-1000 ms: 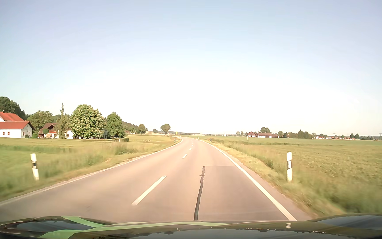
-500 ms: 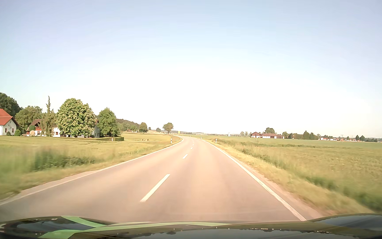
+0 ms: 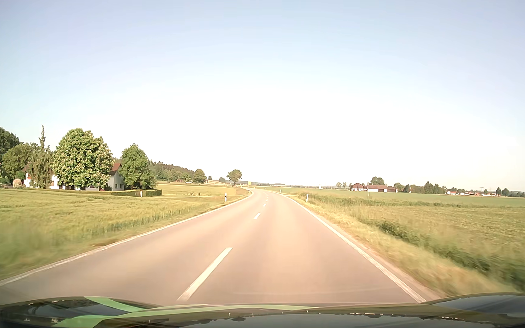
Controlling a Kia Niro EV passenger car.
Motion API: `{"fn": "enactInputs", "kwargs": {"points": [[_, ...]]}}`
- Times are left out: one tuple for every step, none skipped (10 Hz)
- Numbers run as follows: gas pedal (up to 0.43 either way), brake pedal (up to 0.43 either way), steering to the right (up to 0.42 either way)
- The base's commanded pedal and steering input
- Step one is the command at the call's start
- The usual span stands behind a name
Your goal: Follow the waypoints while adhering to traffic rules and regulations
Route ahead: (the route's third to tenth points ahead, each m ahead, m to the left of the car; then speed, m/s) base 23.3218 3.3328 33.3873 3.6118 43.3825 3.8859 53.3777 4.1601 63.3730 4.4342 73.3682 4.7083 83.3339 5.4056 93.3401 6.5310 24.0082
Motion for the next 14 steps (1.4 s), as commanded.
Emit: {"fn": "enactInputs", "kwargs": {"points": [[0.209, 0.0, -0.008], [0.209, 0.0, -0.008], [0.209, 0.0, -0.008], [0.209, 0.0, -0.008], [0.22, 0.0, -0.008], [0.22, 0.0, -0.008], [0.228, 0.0, -0.008], [0.228, 0.0, -0.008], [0.228, 0.0, -0.008], [0.228, 0.0, -0.007], [0.228, 0.0, -0.005], [0.228, 0.0, -0.004], [0.228, 0.0, -0.005], [0.209, 0.0, -0.005]]}}
